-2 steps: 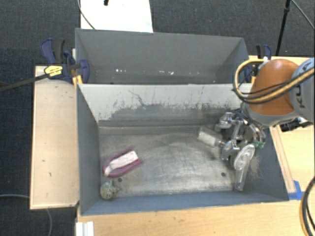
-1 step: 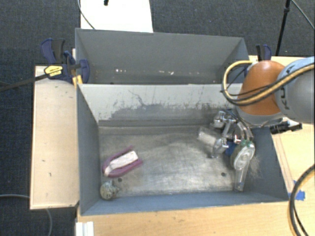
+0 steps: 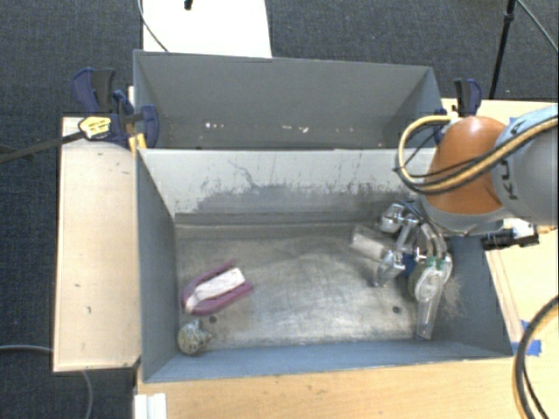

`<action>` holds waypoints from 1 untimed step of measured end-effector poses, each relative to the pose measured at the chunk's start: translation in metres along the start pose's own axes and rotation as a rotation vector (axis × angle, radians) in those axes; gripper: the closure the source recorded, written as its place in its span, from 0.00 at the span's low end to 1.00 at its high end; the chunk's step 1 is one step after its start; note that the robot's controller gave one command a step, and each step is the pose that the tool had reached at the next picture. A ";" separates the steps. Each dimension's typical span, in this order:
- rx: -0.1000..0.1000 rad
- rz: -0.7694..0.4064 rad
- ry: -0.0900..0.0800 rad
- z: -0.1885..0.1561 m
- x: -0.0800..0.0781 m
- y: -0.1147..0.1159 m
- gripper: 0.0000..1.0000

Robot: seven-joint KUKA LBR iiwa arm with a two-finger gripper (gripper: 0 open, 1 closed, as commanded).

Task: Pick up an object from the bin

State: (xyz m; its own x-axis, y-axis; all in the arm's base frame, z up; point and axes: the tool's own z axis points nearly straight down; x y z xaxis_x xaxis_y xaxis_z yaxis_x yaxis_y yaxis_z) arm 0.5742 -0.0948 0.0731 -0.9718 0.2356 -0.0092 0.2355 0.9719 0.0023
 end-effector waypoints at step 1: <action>0.003 -0.264 0.001 0.001 -0.017 0.001 0.00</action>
Offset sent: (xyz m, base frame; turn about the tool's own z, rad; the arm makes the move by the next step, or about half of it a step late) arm 0.0146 -0.0011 -0.0031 -0.2657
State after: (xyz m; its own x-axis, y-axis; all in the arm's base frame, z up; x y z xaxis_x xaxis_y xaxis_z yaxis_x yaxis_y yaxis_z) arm 0.5909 -0.0976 0.0727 -0.9996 -0.0267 -0.0080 -0.0266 0.9996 -0.0031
